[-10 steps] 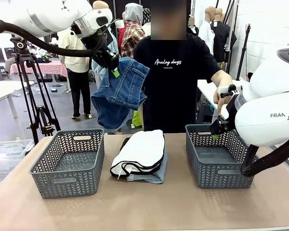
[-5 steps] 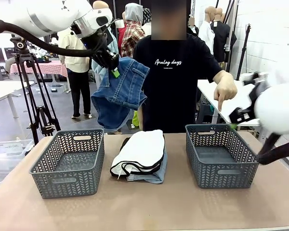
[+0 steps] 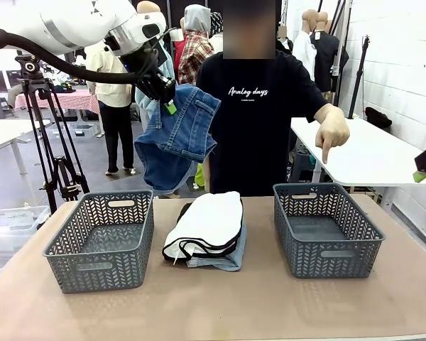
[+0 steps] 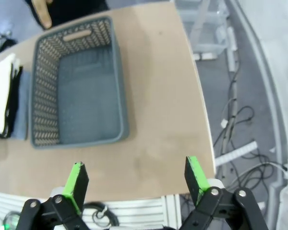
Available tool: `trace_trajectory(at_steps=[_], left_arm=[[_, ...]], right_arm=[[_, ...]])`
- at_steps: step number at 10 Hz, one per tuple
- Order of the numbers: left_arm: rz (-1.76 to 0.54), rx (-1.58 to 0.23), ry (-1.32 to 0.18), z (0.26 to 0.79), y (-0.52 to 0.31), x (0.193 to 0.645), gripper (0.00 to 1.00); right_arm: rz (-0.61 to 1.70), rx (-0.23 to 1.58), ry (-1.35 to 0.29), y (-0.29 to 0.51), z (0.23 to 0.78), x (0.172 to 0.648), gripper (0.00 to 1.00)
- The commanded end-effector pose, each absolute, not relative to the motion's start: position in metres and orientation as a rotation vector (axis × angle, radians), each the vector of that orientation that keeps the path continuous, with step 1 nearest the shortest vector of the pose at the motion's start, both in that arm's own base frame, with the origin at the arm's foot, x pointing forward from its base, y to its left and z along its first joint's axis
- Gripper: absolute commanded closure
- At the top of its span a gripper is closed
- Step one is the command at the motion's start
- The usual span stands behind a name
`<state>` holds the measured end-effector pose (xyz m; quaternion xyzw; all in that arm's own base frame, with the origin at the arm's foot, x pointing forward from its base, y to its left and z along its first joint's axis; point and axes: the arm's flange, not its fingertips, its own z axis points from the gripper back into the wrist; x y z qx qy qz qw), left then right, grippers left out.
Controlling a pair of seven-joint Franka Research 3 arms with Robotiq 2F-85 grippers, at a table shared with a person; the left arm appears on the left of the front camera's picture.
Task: Sort the tops and bottoms.
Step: Sort the clothes according to human instructions.
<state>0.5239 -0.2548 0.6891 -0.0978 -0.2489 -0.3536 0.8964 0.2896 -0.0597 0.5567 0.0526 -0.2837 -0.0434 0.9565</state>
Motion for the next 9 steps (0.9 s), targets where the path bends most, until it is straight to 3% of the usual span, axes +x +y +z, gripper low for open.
trace_trajectory(at_steps=[1,4,6,9], left_arm=[[-0.722,-0.192,-0.524,0.694,-0.253,0.521,1.00],[-0.733,-0.203,-0.516,0.689,-0.255,0.524,1.00],[-0.748,-0.382,-0.558,0.715,-0.314,0.516,1.00],[-0.775,-0.478,-0.550,0.725,-0.373,0.502,1.00]], right_arm=[[0.001,0.193,-0.493,-0.062,0.556,0.296,0.00],[-0.053,0.150,-0.542,-0.062,0.551,0.289,0.00],[-0.053,0.150,-0.542,-0.062,0.551,0.289,0.00],[-0.053,0.150,-0.542,-0.062,0.551,0.289,0.00]])
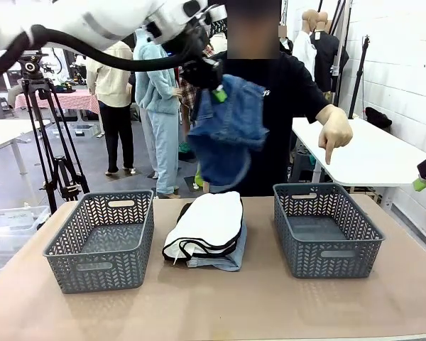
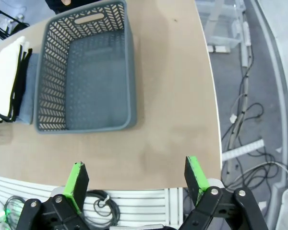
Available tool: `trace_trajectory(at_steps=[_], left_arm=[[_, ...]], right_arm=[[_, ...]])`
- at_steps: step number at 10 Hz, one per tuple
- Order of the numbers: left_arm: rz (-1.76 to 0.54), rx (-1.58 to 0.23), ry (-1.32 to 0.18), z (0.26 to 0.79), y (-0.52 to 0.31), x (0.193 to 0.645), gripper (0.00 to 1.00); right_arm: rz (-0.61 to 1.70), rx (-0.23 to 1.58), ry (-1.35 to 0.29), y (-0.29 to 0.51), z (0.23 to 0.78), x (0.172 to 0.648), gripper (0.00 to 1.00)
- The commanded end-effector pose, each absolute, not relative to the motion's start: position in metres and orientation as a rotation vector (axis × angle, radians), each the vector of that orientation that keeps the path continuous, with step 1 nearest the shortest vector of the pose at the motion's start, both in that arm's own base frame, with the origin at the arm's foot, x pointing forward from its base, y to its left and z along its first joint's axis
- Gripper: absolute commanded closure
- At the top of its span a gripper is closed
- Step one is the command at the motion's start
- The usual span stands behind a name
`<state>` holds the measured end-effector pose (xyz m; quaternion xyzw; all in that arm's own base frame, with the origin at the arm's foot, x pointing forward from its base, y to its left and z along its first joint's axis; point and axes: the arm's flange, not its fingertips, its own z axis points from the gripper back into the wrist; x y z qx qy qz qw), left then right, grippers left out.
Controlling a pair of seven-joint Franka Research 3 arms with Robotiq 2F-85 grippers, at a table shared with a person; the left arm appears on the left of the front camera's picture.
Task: Sort the tops and bottoms.
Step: Sort the clothes according to human instructions.
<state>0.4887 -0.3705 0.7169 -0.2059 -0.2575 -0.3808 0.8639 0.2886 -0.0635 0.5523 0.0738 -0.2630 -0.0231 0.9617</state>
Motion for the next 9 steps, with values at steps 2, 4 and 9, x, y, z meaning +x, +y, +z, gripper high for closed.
trace_trajectory(at_steps=[2,4,9], left_arm=[[-0.798,-0.432,-0.540,0.717,-0.371,0.489,1.00],[-0.798,-0.432,-0.540,0.717,-0.371,0.489,1.00],[-0.814,-0.659,-0.556,0.687,-0.433,0.508,1.00]], right_arm=[[-0.053,0.150,-0.542,-0.062,0.551,0.289,0.00],[-0.053,0.150,-0.542,-0.062,0.551,0.289,0.00],[-0.053,0.150,-0.542,-0.062,0.551,0.289,0.00]])
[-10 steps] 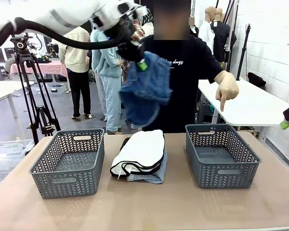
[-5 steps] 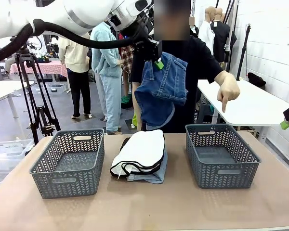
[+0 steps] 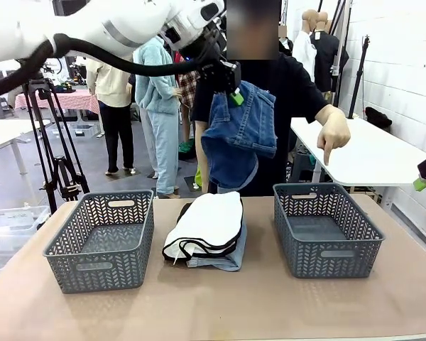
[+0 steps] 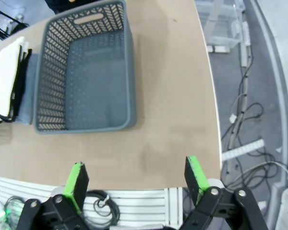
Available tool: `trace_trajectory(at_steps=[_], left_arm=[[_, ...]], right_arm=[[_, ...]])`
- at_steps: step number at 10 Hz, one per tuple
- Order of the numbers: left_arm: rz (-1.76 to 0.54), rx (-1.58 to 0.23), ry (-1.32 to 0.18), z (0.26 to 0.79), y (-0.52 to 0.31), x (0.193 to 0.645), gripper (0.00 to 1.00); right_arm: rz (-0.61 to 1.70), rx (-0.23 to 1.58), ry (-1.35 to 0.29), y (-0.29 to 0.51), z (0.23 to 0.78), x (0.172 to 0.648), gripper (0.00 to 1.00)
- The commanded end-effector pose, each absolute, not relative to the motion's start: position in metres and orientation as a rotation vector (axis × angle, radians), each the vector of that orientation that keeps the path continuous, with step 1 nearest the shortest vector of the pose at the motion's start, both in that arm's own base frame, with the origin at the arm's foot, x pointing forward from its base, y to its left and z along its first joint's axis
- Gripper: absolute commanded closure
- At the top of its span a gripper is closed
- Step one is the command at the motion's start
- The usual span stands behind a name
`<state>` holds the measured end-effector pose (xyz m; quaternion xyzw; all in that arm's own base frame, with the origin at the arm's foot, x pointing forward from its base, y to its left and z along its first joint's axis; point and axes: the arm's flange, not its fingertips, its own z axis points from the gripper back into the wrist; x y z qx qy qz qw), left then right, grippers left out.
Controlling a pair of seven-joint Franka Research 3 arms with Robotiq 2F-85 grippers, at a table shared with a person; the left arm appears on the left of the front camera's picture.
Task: Sort the tops and bottoms.
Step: Sort the clothes according to human instructions.
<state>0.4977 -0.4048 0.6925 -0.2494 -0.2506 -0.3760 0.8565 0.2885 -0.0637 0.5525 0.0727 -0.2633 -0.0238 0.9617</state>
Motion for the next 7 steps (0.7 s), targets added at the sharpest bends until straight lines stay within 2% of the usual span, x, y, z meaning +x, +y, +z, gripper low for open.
trace_trajectory(at_steps=[1,5,7], left_arm=[[-0.840,-0.762,-0.536,0.679,-0.462,0.514,1.00],[-0.856,-0.955,-0.430,0.654,-0.542,0.496,1.00],[-0.836,-0.937,-0.444,0.619,-0.577,0.486,1.00]], right_arm=[[-0.053,0.150,-0.542,-0.062,0.551,0.289,0.00],[-0.053,0.150,-0.542,-0.062,0.551,0.289,0.00],[-0.053,0.150,-0.542,-0.062,0.551,0.289,0.00]])
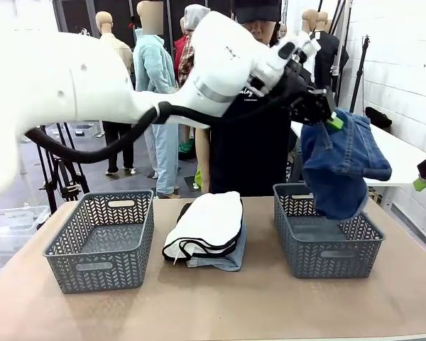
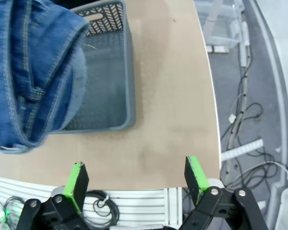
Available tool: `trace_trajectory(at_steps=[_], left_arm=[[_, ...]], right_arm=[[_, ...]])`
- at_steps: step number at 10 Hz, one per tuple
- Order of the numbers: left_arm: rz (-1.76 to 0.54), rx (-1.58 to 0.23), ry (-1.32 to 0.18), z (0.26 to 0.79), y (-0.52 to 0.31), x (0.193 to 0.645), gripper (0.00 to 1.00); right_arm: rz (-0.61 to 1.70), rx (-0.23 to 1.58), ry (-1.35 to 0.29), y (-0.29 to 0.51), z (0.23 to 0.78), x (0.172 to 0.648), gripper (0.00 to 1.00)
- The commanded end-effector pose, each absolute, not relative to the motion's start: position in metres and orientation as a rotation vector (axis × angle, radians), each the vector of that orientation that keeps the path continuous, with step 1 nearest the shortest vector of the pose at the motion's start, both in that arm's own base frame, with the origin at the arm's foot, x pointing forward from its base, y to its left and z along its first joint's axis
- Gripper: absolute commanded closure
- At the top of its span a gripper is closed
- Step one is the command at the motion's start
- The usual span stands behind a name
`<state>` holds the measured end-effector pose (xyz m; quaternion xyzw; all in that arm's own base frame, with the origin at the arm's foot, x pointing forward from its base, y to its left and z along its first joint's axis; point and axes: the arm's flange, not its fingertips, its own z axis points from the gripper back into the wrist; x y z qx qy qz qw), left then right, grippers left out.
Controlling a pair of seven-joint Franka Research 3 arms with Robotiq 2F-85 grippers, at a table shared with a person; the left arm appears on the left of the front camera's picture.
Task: Sort the tops and bottoms.
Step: Sort the clothes according to human instructions.
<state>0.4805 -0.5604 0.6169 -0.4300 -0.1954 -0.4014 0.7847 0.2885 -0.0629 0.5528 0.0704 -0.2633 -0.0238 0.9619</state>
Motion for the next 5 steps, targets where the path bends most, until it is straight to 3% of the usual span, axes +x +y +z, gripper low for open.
trace_trajectory(at_steps=[1,5], left_arm=[[-0.854,-0.950,-0.444,0.607,-0.594,0.481,1.00],[-0.874,-0.753,-0.467,0.548,-0.631,0.488,1.00]], right_arm=[[-0.053,0.150,-0.542,-0.062,0.551,0.289,0.00],[-0.053,0.150,-0.542,-0.062,0.551,0.289,0.00]])
